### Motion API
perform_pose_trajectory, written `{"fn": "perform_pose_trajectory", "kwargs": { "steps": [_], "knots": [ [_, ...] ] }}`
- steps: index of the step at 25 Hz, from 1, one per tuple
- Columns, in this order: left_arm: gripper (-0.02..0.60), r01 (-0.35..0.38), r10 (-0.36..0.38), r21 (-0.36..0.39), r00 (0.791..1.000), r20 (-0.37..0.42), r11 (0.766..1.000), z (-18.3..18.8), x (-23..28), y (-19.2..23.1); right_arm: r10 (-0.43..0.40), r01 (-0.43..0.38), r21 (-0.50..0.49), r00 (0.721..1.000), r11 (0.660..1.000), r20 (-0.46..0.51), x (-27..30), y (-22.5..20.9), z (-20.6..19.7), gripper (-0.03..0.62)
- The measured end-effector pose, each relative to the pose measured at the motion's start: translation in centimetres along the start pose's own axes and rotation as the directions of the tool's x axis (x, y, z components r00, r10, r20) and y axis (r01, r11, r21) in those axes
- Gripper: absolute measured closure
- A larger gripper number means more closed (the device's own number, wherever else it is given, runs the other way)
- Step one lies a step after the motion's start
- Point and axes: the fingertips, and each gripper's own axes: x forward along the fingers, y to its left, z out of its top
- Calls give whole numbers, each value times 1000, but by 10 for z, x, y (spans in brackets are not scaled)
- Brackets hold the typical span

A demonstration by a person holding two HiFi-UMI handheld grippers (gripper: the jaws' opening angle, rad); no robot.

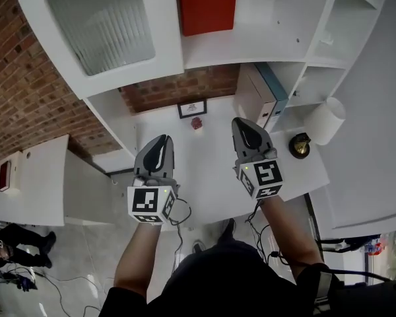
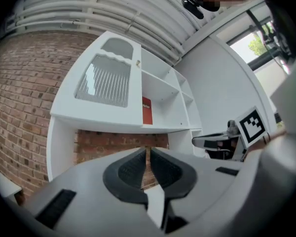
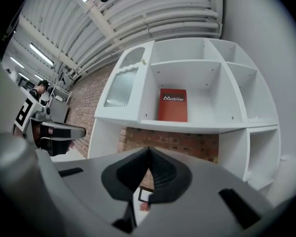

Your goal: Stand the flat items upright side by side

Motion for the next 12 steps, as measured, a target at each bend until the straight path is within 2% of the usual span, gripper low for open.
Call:
{"fn": "perform_pose_trajectory", "kwargs": {
  "steps": [5, 12],
  "knots": [
    [551, -28, 27, 19, 998, 61, 999, 31, -22, 20, -26, 29, -65, 998, 997, 49, -12, 24, 28, 595],
    [551, -34, 30, 35, 995, 99, 999, 48, -45, 29, -18, 26, -82, 996, 996, 93, -28, 51, 43, 595]
  ]
}}
